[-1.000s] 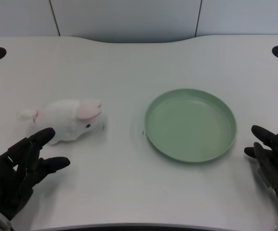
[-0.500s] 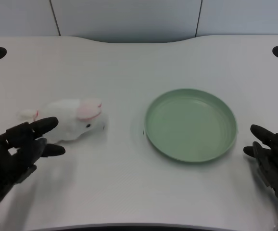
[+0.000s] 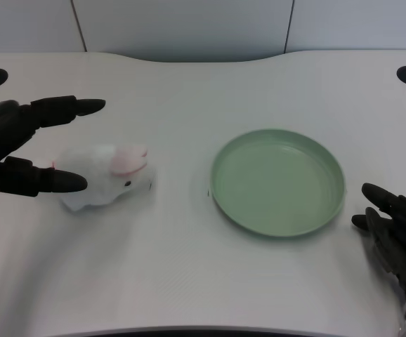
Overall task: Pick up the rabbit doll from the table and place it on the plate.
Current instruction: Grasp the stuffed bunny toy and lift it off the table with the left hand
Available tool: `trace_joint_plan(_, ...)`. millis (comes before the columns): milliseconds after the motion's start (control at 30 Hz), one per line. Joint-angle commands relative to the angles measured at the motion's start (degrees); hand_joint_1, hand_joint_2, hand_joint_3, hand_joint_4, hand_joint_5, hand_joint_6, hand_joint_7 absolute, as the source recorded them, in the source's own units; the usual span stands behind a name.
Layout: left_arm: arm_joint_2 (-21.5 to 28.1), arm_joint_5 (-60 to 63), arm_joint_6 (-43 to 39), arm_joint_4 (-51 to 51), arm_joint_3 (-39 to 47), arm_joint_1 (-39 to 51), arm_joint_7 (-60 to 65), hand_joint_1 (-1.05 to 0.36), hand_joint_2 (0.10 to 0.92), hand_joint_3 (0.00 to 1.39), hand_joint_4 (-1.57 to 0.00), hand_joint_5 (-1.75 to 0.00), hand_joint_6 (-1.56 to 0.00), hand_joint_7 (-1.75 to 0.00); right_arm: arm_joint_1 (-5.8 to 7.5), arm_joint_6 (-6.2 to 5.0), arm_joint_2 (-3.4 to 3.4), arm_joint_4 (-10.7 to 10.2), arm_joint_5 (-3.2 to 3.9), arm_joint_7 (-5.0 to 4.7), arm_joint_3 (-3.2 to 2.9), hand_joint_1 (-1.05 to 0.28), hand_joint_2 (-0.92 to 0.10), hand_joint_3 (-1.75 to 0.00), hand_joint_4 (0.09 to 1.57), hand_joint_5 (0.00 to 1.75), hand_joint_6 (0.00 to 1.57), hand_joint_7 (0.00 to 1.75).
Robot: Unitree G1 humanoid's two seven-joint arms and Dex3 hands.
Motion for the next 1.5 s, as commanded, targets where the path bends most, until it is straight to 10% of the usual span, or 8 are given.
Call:
trace_joint_plan(33,2.4,6.5,1.3,0.9,-4.2,-4.2,1.4,-1.0,0.921,0.14,-0.12,-0.01,-0.17,0.0,0.63,-0.98,-0.65,-0.8,-0.21,-0.33,0.27,-0.26,-0.92,-0.32,0.7,0.76,0.91,0.0)
trace_joint_plan(233,1.6,19.2,7.9,9.4,-13.9,-13.8,3.1,-1.04,0.92,0.09,-0.02,0.0,-0.07,0.0,1.16,-1.4,-0.58,-1.2,0.26,0.02,0.07,-0.26,-0.92,-0.31,0.69,0.79,0.92,0.01)
trace_joint_plan(567,-5.5,27.7,11.5,32.8,-25.9,-25.0,12.2,-1.05,0.912,0.02,0.0,0.0,-0.02,0.0,2.38,-2.6,-0.59,-1.9,-1.55,-2.89,0.99,-0.26,-0.92,-0.3,0.73,0.81,0.93,0.01)
trace_joint_plan(1000,-13.2,32.2,14.2,52.3,-35.6,-32.6,22.0,-1.05,0.921,0.13,0.0,0.0,0.0,0.0,3.37,-3.98,-0.82,-1.6,0.03,-0.19,0.31,-0.28,-0.92,-0.3,0.69,0.82,0.92,0.0)
trace_joint_plan(1200,-15.5,34.5,16.4,55.9,-39.7,-33.3,25.9,-1.05,0.921,0.13,0.0,0.0,0.0,0.0,3.94,-4.22,-0.45,-1.8,-0.43,-1.34,0.12,-0.26,-0.92,-0.3,0.71,0.8,0.93,0.01)
trace_joint_plan(1500,-17.6,35.4,18.0,57.7,-42.3,-33.0,28.5,-1.05,0.891,0.05,0.0,0.0,0.0,0.0,4.84,-4.55,-0.47,-2.3,0.22,0.04,-0.14,-0.3,-0.92,-0.29,0.71,0.79,0.92,0.0)
